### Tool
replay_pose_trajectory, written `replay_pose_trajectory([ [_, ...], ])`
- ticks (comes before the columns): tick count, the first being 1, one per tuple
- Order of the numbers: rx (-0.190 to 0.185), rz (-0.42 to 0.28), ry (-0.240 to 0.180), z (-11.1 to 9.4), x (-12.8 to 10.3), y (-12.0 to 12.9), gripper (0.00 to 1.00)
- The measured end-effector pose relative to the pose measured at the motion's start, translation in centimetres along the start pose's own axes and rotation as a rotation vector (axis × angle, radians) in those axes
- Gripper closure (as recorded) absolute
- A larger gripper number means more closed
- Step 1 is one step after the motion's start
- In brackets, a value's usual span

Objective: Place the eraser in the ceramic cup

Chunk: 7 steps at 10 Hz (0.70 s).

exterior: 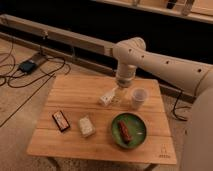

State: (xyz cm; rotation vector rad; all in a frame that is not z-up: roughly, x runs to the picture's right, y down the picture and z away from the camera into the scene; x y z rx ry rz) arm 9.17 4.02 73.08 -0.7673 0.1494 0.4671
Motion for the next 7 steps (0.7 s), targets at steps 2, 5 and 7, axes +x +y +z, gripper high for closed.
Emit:
replay_pose_trajectory([
  [2, 0.000, 0.000, 0.000, 0.00, 0.00, 0.00, 0.20],
  [5, 0.000, 0.000, 0.000, 0.00, 0.00, 0.01, 0.20],
  [7, 0.007, -0.004, -0.001, -0.35, -0.57, 0.95, 0.20],
])
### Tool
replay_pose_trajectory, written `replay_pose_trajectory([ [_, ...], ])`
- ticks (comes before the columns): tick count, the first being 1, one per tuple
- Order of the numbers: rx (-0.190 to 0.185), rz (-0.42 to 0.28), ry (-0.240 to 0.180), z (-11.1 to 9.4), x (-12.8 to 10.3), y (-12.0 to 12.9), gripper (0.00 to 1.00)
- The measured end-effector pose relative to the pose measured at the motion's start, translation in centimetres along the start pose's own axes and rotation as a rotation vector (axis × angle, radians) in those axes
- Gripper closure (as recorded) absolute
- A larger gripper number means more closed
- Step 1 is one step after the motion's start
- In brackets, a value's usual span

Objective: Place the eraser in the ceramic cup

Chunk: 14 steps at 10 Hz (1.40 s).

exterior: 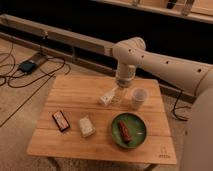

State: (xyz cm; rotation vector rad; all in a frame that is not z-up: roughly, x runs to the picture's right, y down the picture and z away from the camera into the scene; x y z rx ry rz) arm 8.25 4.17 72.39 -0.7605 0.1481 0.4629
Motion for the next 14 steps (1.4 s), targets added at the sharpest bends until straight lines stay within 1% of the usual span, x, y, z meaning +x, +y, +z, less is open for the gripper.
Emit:
replay_pose_trajectory([
  [1, 0.006, -0.011, -0.013, -0.3, -1.2, 1.1, 0.20],
  [3, 0.032, -0.038, -0.043, -0.8, -4.8, 4.6, 0.20],
  [5, 0.036, -0.059, -0.064, -0.5, -8.1, 7.9, 0.20],
  [6, 0.031, -0.060, -0.075, 0.1, -10.2, 10.0, 0.20],
  [9, 0.001, -0.038, -0.081, 2.3, -15.3, 14.1, 0.20],
  [10, -0.011, -0.032, -0.078, 3.4, -17.5, 15.4, 0.20],
  [14, -0.022, 0.005, -0.065, 7.5, -22.7, 17.5, 0.20],
])
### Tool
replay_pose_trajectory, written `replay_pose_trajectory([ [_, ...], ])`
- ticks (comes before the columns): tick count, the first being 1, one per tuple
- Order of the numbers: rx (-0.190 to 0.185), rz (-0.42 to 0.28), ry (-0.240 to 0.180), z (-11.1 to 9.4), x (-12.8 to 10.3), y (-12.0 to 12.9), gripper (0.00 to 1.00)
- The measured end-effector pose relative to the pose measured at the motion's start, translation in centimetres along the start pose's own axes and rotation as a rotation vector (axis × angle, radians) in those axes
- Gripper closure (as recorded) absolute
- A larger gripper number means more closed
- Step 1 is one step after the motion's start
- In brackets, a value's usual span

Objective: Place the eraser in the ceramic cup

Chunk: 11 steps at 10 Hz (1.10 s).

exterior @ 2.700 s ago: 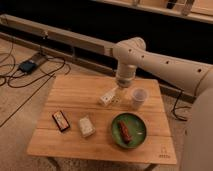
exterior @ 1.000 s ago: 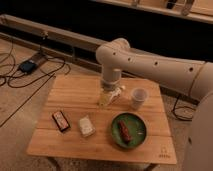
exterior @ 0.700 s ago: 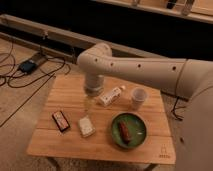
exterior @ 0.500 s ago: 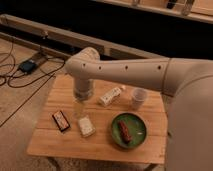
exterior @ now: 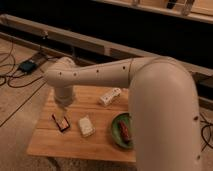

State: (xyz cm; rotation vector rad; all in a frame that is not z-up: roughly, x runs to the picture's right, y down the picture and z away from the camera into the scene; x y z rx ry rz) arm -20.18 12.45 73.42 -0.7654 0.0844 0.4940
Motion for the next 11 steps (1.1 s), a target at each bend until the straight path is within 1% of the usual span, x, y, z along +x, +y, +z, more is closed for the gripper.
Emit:
replay_pose_trajectory([
  [2, 0.019, 0.022, 0.002, 2.6, -1.4, 0.1, 0.20],
  [3, 0.022, 0.032, 0.011, 4.1, -1.9, 0.2, 0.20],
  [4, 0.024, 0.036, 0.019, 5.1, -2.3, 0.3, 0.20],
  [7, 0.030, 0.044, 0.044, 7.8, -3.6, 1.2, 0.20],
  [11, 0.051, 0.063, 0.073, 10.7, -5.3, 1.9, 0.20],
])
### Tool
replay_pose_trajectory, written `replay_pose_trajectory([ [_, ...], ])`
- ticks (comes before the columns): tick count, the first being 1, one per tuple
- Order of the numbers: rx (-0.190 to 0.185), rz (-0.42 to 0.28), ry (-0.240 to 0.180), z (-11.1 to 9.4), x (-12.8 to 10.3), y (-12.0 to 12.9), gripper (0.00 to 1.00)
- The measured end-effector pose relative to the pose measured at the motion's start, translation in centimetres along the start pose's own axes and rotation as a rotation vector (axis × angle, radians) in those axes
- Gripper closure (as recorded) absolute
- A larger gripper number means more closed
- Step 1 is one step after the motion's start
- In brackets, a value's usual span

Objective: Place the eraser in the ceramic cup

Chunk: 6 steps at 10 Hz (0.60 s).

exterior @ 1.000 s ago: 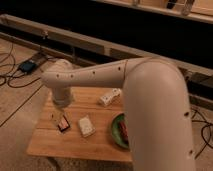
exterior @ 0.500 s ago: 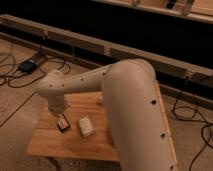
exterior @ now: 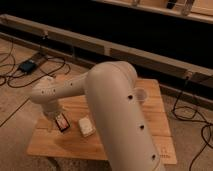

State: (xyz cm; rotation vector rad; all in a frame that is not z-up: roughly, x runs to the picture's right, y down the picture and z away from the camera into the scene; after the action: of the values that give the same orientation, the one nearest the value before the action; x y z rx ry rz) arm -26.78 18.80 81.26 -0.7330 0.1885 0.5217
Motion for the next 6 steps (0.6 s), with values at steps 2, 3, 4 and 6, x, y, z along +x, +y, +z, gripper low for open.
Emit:
replay_pose_trajectory([
  [2, 0.014, 0.003, 0.024, 1.4, -0.4, -0.1, 0.20],
  [3, 0.021, 0.001, 0.033, 1.9, -0.6, -0.2, 0.20],
  [4, 0.025, 0.000, 0.038, 2.3, -0.7, -0.4, 0.20],
  [6, 0.028, -0.003, 0.041, 2.8, -1.1, -0.6, 0.20],
])
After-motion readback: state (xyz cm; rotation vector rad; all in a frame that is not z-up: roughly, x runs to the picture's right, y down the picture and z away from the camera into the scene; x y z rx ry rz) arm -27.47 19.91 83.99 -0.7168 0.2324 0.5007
